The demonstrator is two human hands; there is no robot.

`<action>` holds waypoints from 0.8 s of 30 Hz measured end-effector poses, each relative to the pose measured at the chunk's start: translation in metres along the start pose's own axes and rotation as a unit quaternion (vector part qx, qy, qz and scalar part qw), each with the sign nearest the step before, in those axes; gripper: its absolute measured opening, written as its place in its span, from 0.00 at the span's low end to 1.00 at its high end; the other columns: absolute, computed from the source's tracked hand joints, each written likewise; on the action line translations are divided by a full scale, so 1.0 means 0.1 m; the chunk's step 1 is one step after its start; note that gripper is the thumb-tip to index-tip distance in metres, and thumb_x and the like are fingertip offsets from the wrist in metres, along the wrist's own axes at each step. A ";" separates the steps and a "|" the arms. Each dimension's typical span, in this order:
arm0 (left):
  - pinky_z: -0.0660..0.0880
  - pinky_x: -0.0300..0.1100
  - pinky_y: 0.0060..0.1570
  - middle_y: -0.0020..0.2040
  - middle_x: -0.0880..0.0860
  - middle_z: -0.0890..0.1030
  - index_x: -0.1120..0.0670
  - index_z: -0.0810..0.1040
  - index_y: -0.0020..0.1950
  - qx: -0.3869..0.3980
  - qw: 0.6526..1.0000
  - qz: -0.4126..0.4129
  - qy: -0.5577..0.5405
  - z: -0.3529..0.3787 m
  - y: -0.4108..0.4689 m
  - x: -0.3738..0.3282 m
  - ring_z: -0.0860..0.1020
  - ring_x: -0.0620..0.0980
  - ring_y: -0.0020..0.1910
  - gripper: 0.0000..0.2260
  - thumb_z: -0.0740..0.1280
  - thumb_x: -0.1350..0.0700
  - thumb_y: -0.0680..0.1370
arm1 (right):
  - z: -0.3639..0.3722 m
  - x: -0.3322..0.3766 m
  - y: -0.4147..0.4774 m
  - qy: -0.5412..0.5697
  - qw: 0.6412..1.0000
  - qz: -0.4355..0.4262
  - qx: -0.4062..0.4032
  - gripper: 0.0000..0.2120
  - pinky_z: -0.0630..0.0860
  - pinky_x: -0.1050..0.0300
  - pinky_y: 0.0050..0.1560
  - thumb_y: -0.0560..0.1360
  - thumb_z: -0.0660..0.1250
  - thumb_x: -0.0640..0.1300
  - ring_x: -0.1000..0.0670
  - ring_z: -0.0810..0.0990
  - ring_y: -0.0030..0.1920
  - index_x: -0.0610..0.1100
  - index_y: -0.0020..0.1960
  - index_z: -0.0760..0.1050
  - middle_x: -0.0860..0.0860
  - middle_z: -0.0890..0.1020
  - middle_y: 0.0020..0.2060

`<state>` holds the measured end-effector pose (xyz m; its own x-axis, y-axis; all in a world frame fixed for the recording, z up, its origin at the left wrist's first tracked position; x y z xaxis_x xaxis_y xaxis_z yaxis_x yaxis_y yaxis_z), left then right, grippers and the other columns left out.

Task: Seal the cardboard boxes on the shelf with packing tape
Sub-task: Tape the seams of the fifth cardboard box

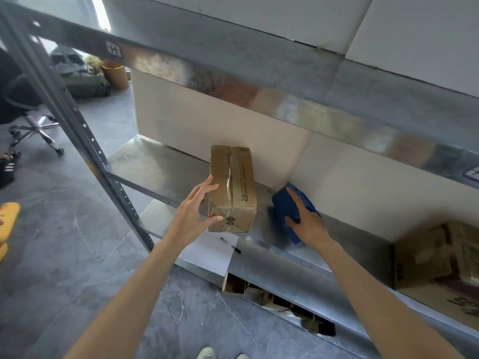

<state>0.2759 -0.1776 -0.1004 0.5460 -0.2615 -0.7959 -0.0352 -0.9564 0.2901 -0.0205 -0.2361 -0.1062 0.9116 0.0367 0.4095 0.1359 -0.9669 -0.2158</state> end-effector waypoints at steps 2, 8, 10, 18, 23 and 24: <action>0.72 0.52 0.69 0.77 0.35 0.61 0.48 0.69 0.72 0.000 1.000 -0.001 0.002 0.01 0.00 0.00 0.69 0.41 0.72 0.34 0.79 0.55 0.69 | 0.06 -0.05 0.02 0.008 1.000 0.005 0.012 0.36 0.80 0.44 0.48 0.81 0.62 0.47 0.38 0.80 0.50 0.62 0.78 0.42 0.39 0.79 0.61; 0.71 0.40 0.66 0.77 0.36 0.60 0.48 0.68 0.73 -0.008 1.000 -0.002 0.017 0.01 -0.01 0.00 0.68 0.39 0.72 0.34 0.79 0.54 0.70 | 0.14 -0.14 0.06 0.048 0.998 -0.013 0.035 0.38 0.78 0.37 0.52 0.80 0.63 0.47 0.31 0.78 0.56 0.64 0.77 0.41 0.33 0.77 0.61; 0.71 0.35 0.65 0.77 0.36 0.60 0.48 0.68 0.73 -0.004 1.000 -0.002 0.020 0.00 -0.01 0.00 0.68 0.39 0.72 0.34 0.79 0.54 0.70 | 0.14 -0.16 0.09 0.057 0.997 -0.026 0.042 0.38 0.77 0.37 0.56 0.80 0.64 0.48 0.31 0.76 0.59 0.66 0.76 0.41 0.33 0.75 0.63; 0.73 0.53 0.66 0.78 0.38 0.58 0.45 0.67 0.74 0.027 0.996 0.011 0.089 -0.10 0.02 -0.09 0.65 0.42 0.73 0.35 0.76 0.43 0.70 | -0.27 -0.06 0.06 -0.104 0.993 -0.011 0.047 0.32 0.71 0.54 0.43 0.80 0.59 0.58 0.41 0.78 0.47 0.63 0.78 0.45 0.42 0.79 0.50; 0.72 0.51 0.65 0.78 0.36 0.56 0.44 0.62 0.77 0.010 0.992 0.030 0.124 -0.14 0.04 -0.20 0.63 0.42 0.75 0.38 0.71 0.35 0.71 | -0.42 0.56 -0.09 -0.021 0.981 -0.192 -0.015 0.28 0.71 0.51 0.65 0.79 0.64 0.55 0.51 0.69 0.67 0.55 0.76 0.59 0.53 0.71 0.69; 0.72 0.49 0.65 0.78 0.36 0.57 0.44 0.61 0.78 0.009 0.991 0.039 0.129 -0.14 0.04 -0.24 0.63 0.41 0.75 0.39 0.71 0.35 0.72 | -0.40 0.72 -0.14 -0.003 0.972 -0.235 -0.008 0.30 0.69 0.53 0.67 0.78 0.66 0.54 0.54 0.68 0.68 0.56 0.76 0.60 0.55 0.69 0.70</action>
<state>0.2748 -0.1738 -0.0727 0.7366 -0.2944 -0.6089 -0.0984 -0.9374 0.3341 0.0276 -0.2304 -0.0384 0.7528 0.4770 0.4536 0.5317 -0.8469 0.0082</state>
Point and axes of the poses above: each hand's wrist, its own y-axis towards the middle knuckle, its own z-axis out of the palm, x = y × z, the point moved 6 cm from there along y, towards the middle knuckle
